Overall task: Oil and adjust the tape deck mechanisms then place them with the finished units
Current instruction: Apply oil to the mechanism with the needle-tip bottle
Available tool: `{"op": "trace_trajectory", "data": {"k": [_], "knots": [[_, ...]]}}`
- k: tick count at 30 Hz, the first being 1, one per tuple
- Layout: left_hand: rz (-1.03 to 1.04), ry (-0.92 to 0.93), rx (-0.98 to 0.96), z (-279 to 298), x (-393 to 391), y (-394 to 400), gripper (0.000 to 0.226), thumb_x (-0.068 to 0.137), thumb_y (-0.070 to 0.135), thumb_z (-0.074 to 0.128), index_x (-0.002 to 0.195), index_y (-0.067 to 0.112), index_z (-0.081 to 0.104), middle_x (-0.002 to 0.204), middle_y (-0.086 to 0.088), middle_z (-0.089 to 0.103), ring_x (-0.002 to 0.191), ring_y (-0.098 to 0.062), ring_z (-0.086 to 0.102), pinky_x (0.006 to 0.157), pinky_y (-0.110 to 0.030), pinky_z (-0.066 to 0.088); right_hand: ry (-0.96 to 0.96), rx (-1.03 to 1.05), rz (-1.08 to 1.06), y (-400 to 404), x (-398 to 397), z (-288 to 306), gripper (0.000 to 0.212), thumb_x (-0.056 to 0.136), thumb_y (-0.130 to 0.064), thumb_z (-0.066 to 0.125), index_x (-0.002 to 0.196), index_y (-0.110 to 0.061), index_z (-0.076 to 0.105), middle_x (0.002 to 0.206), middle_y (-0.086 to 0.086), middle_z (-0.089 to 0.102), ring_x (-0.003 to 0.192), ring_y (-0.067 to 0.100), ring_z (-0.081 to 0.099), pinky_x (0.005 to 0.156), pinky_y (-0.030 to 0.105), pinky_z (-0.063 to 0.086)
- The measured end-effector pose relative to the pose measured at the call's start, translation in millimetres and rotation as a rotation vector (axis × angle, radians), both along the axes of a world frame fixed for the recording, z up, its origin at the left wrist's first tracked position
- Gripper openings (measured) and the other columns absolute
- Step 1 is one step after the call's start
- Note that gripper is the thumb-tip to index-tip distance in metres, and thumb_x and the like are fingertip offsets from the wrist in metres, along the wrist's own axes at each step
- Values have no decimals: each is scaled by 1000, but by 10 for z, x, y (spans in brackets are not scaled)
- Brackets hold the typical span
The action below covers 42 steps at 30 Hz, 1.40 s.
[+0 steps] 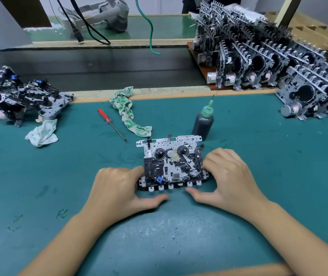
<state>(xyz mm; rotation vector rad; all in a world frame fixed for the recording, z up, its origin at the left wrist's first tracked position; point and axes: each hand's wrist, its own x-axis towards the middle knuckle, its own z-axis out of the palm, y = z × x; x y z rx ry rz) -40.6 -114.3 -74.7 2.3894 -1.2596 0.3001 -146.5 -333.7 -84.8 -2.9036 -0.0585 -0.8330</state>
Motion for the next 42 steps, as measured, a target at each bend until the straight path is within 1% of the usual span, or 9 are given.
{"op": "trace_trajectory", "data": {"k": [4,9,14,20,26,32,34,38,42], "knots": [[-38,-26,-21,2,4,14,50,66,66,54,55,21,35,35,3,39,31,-20,42,32,-28,38,-11,-72,5,-41,-1,-3,51,79,-57,53,60,-9,54,62,1,53,65,24,55,78,35,43],[80,-17,-73,-42,-33,-31,50,70,56,51,49,13,37,33,-4,37,30,-25,41,32,-27,36,22,4,72,-43,2,4,56,73,-63,61,61,-9,51,64,0,48,65,22,47,81,35,43],[19,-47,-76,-44,-3,-23,46,74,55,51,54,18,33,33,-4,37,28,-22,39,30,-28,36,49,15,89,-59,-8,1,57,70,-64,63,63,-9,52,66,-1,48,66,21,46,83,33,42],[22,0,-15,-6,-37,-19,71,59,80,52,51,10,43,36,0,38,32,-23,42,33,-29,37,7,-11,26,-36,11,-32,49,78,-55,56,62,-9,56,65,0,54,67,23,54,75,30,39],[208,18,-58,-9,-112,-122,59,64,70,48,50,15,36,32,-6,35,29,-28,40,34,-27,33,47,51,87,-22,-8,-21,57,70,-65,62,61,-8,54,65,-1,52,69,22,50,78,30,40],[70,74,-39,24,-7,-77,68,53,84,48,54,18,30,33,-4,36,33,-30,41,37,-31,36,-15,1,3,15,-1,-34,49,78,-55,57,58,-11,53,61,0,50,63,24,52,73,28,36],[46,94,-20,29,0,-68,69,54,84,49,52,16,34,34,-3,37,32,-27,41,36,-33,37,-10,4,5,4,-10,-31,51,76,-59,57,59,-11,52,62,0,50,64,23,51,75,28,36],[-121,55,-1,-24,-24,-11,64,63,77,53,50,15,51,34,1,39,30,-20,42,33,-24,38,-17,7,-53,15,-17,-34,61,68,-71,56,57,-11,53,61,-2,51,64,21,51,76,30,39],[-43,15,13,-24,-33,-18,65,66,77,49,54,14,60,34,0,40,31,-20,43,33,-26,39,-39,8,-53,11,-5,-29,62,70,-70,56,55,-10,52,59,-2,50,62,21,51,73,33,44]]}}
